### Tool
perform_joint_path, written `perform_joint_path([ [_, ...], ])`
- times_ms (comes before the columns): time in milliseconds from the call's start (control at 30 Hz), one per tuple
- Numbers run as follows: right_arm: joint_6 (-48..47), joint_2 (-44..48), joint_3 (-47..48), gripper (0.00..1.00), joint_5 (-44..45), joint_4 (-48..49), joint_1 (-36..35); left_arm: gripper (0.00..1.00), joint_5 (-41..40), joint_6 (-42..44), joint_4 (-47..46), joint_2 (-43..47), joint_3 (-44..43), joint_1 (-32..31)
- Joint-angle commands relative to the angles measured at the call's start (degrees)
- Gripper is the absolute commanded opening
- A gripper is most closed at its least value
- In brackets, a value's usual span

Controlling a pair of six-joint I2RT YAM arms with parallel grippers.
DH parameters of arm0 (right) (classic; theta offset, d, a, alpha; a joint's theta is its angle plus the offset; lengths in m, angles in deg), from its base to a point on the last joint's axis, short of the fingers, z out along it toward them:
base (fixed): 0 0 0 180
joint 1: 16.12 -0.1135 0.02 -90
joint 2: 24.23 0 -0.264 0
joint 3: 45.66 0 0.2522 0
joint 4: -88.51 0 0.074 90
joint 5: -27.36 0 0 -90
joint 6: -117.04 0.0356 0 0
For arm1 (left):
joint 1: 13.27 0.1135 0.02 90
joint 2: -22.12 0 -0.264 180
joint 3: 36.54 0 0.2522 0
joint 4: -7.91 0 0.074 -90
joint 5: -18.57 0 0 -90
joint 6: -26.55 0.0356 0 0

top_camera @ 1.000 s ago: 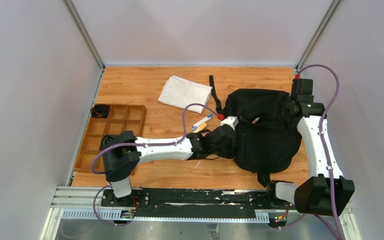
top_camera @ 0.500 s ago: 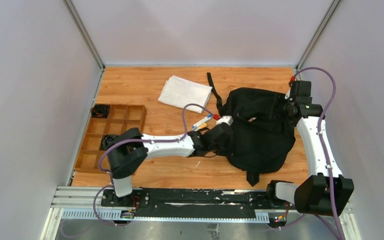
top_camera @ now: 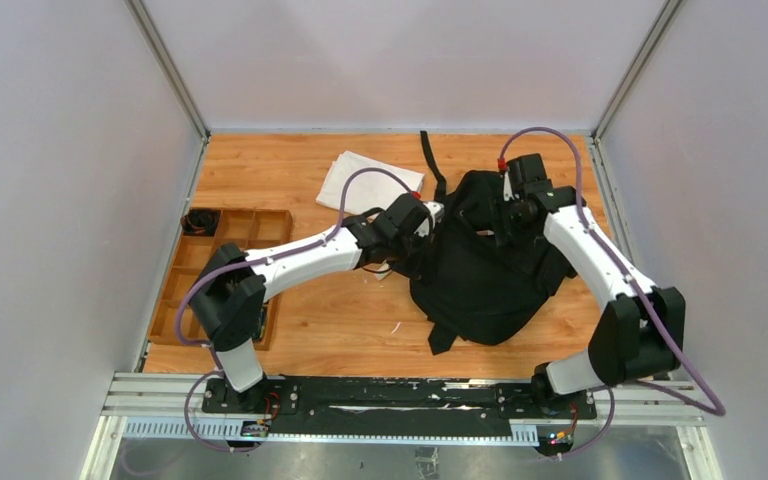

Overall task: Pack the student bag
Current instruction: Adjust the student bag at the center of the board.

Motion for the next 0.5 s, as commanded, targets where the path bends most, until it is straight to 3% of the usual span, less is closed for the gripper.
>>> perform_joint_path([
  [0,-6.21,-5.83,4.21,0.64,9.09,-0.05,-2.12,0.00,4.38,6.83,2.56,-0.83,-1.91,2.30],
  [100,-7.83,-9.07,5.63,0.64,7.95,1.09,-2.74,0.00,5.05,6.40,2.45,-1.86,-2.43,3.17],
  [133,-8.36,-10.38,6.11,0.64,7.21,1.22,-2.85,0.04,5.14,6.07,2.60,-2.12,-2.64,3.37],
  [200,-9.52,-12.63,6.71,0.64,6.82,0.81,-3.50,0.28,5.86,5.38,2.68,-2.42,-2.91,3.69],
  [300,-8.56,-14.07,6.61,0.58,8.56,1.03,-3.62,0.51,5.84,4.05,2.86,-1.67,-2.73,3.80],
  [333,-8.08,-13.67,6.48,0.50,8.95,1.30,-3.60,0.52,6.15,3.38,2.73,-1.11,-2.46,3.80],
  [467,-6.08,-9.61,5.15,0.03,10.85,2.31,-3.59,0.53,9.44,-0.76,-0.72,1.85,1.48,3.80],
])
